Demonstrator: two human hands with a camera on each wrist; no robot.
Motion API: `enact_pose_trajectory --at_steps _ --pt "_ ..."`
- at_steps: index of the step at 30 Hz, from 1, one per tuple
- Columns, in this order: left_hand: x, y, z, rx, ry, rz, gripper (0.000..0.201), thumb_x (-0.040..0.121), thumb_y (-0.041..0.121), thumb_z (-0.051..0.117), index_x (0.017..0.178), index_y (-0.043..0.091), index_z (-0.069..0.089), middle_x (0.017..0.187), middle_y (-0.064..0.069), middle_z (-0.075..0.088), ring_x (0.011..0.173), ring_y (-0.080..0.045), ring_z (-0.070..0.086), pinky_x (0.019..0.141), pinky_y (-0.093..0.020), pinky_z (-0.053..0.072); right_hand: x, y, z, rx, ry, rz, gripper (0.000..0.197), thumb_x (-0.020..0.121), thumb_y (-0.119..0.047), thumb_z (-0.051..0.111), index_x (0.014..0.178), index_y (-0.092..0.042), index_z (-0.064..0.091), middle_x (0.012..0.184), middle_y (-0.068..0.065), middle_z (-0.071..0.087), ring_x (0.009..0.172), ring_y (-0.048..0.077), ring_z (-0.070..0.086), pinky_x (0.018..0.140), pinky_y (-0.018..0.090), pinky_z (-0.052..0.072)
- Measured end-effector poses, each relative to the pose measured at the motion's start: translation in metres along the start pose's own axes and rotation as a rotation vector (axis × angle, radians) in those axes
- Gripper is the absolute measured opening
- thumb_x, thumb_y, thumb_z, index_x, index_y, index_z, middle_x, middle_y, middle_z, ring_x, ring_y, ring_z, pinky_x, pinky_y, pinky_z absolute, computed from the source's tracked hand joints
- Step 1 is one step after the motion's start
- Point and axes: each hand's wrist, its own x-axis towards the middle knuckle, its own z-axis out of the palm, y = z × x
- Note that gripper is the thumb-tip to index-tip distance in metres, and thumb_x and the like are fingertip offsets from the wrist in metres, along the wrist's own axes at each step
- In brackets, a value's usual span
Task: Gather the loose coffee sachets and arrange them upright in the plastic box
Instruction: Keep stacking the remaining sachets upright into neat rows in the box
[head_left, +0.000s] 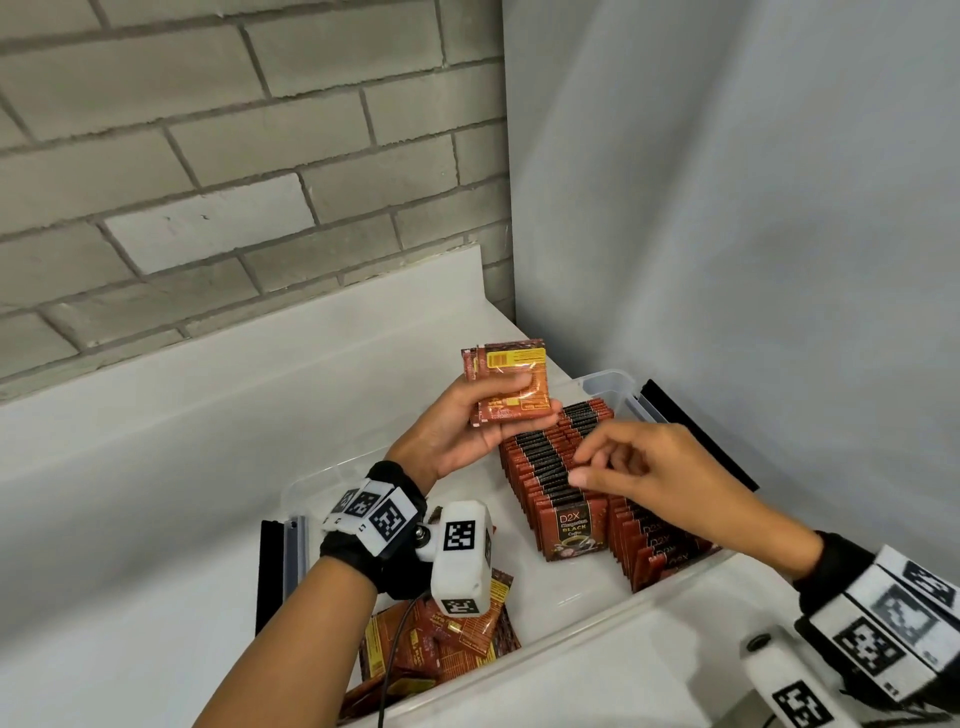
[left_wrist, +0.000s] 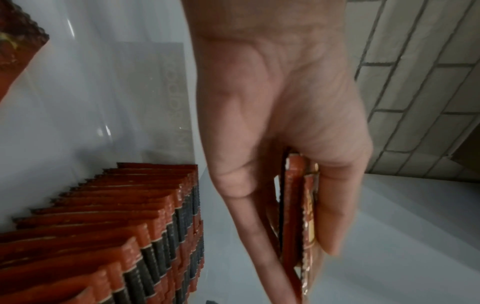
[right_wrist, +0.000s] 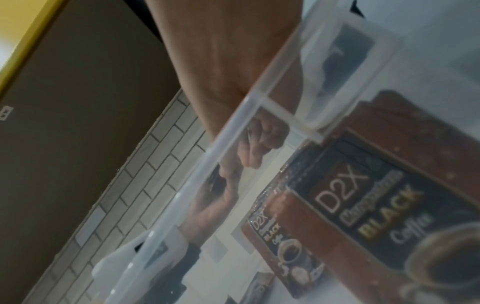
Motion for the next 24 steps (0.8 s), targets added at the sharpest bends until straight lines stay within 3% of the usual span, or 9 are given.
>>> enact_pose_trajectory --at_steps 3,6,9,14,17,19,21,24 --pt "0.0 -0.006 0.003 0.122 -0.035 -0.005 0.019 0.086 0.0 0.057 0.096 0.008 0.071 0.089 -0.013 0.072 0.084 -0.026 0.072 0.08 -0.035 0.059 0.002 0.0 -0.001 0.155 0.121 0.055 0.026 0.074 -0.042 0.07 0.092 -0.025 0.068 0.08 -0.007 0.065 0.073 0.001 0.058 0.069 0.014 0.048" --pt "0.001 -0.011 0.008 0.231 -0.044 -0.003 0.018 0.079 0.006 0.066 0.09 0.016 0.076 0.092 -0.007 0.073 0.086 -0.019 0.07 0.081 -0.029 0.056 0.004 -0.001 -0.002 0.271 0.146 0.086 0.03 0.073 -0.042 0.069 0.095 -0.023 0.066 0.086 -0.003 0.066 0.082 0.009 0.062 0.078 0.02 0.052" --pt "0.002 -0.017 0.01 0.273 -0.085 -0.019 0.032 0.067 0.013 0.083 0.098 0.015 0.074 0.096 -0.006 0.072 0.091 -0.02 0.069 0.083 -0.03 0.054 0.005 -0.002 -0.001 0.306 0.137 0.07 0.028 0.072 -0.039 0.07 0.094 -0.021 0.066 0.085 -0.003 0.067 0.081 0.011 0.063 0.077 0.02 0.052" --pt "0.003 -0.021 0.015 0.207 -0.095 -0.054 0.039 0.065 0.025 0.082 0.101 0.014 0.073 0.101 -0.009 0.072 0.094 -0.022 0.069 0.078 -0.031 0.057 0.005 -0.001 -0.001 0.342 0.213 0.038 0.017 0.077 -0.03 0.07 0.091 -0.02 0.066 0.082 -0.004 0.068 0.074 0.012 0.064 0.069 0.018 0.051" --pt "0.004 -0.021 0.014 0.162 -0.067 -0.069 0.067 0.06 0.042 0.087 0.115 0.01 0.065 0.109 -0.014 0.069 0.094 -0.023 0.069 0.079 -0.031 0.057 0.005 -0.005 -0.002 0.499 0.292 0.01 0.012 0.083 -0.018 0.065 0.094 -0.015 0.061 0.081 0.003 0.07 0.064 0.018 0.067 0.062 0.02 0.053" --pt "0.004 -0.02 0.016 0.136 -0.058 -0.084 0.089 0.054 0.052 0.087 0.125 0.006 0.057 0.111 -0.017 0.066 0.092 -0.022 0.068 0.079 -0.032 0.057 0.003 -0.008 -0.004 0.578 0.344 -0.005 0.01 0.085 -0.013 0.063 0.094 -0.01 0.059 0.082 0.007 0.072 0.066 0.023 0.07 0.065 0.024 0.057" --pt "0.005 -0.019 0.016 0.086 -0.044 -0.113 0.1 0.046 0.057 0.088 0.124 0.003 0.055 0.105 -0.017 0.066 0.091 -0.022 0.068 0.079 -0.033 0.058 0.003 -0.009 -0.005 0.602 0.382 -0.008 0.011 0.084 -0.013 0.064 0.093 -0.01 0.06 0.084 0.006 0.074 0.075 0.021 0.072 0.07 0.025 0.058" --pt "0.007 -0.018 0.015 0.019 -0.037 -0.137 0.092 0.039 0.056 0.089 0.111 0.005 0.062 0.092 -0.017 0.068 0.085 -0.024 0.07 0.076 -0.034 0.059 0.004 -0.004 -0.005 0.548 0.435 -0.031 0.012 0.08 -0.01 0.069 0.091 -0.012 0.064 0.09 0.004 0.073 0.087 0.016 0.071 0.078 0.021 0.055"
